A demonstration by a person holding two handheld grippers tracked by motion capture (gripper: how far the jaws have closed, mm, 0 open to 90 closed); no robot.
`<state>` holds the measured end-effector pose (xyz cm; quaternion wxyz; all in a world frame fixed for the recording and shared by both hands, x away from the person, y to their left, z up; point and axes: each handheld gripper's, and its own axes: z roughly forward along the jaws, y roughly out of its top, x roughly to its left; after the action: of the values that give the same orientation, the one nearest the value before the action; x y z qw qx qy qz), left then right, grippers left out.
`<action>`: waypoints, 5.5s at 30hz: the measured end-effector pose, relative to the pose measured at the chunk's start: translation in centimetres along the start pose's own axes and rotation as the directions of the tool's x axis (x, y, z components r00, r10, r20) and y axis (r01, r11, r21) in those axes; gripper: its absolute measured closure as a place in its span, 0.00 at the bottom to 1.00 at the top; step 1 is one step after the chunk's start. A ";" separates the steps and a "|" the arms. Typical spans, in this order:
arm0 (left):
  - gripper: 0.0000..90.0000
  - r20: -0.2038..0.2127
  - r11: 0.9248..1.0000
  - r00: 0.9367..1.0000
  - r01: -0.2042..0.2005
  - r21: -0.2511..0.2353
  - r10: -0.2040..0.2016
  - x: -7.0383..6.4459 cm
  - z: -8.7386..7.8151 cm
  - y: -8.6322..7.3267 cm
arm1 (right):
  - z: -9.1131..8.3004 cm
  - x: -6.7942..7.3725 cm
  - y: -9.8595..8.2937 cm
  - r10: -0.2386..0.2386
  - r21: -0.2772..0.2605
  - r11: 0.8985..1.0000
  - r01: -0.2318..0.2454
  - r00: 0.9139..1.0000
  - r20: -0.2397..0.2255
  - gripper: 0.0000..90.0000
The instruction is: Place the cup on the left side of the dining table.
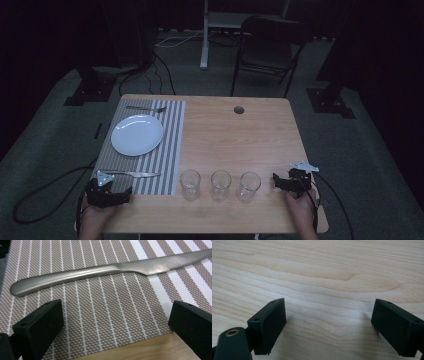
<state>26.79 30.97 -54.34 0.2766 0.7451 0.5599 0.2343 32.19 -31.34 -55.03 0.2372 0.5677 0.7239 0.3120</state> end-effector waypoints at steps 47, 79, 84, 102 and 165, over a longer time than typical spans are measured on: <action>0.00 0.217 0.981 0.961 -0.148 -0.127 0.174 -4.8 -1.9 1.5 | 0.0 0.0 0.0 0.000 0.000 1.000 0.000 1.000 0.000 0.13; 0.01 0.326 0.941 0.888 -0.268 -0.209 0.325 -9.5 -3.6 3.3 | 0.0 0.0 0.0 0.000 0.000 1.000 0.000 1.000 0.000 0.13; 0.01 0.361 0.937 0.870 -0.267 -0.227 0.336 -9.9 -3.7 3.7 | 0.0 0.0 0.0 0.000 0.000 1.000 0.000 1.000 0.000 0.13; 0.01 0.421 0.915 0.816 -0.309 -0.260 0.396 -12.0 -3.9 6.3 | 0.0 0.0 0.0 0.000 0.000 1.000 0.000 1.000 0.000 0.13; 0.01 0.519 0.822 0.641 -0.496 -0.281 0.565 -22.5 -2.7 14.2 | 0.0 0.0 0.0 -0.001 -0.001 1.000 0.001 1.000 0.000 0.13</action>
<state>29.06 6.61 -43.68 0.3947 0.8937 0.1900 0.0969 32.20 -31.35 -55.04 0.2377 0.5671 0.7242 0.3121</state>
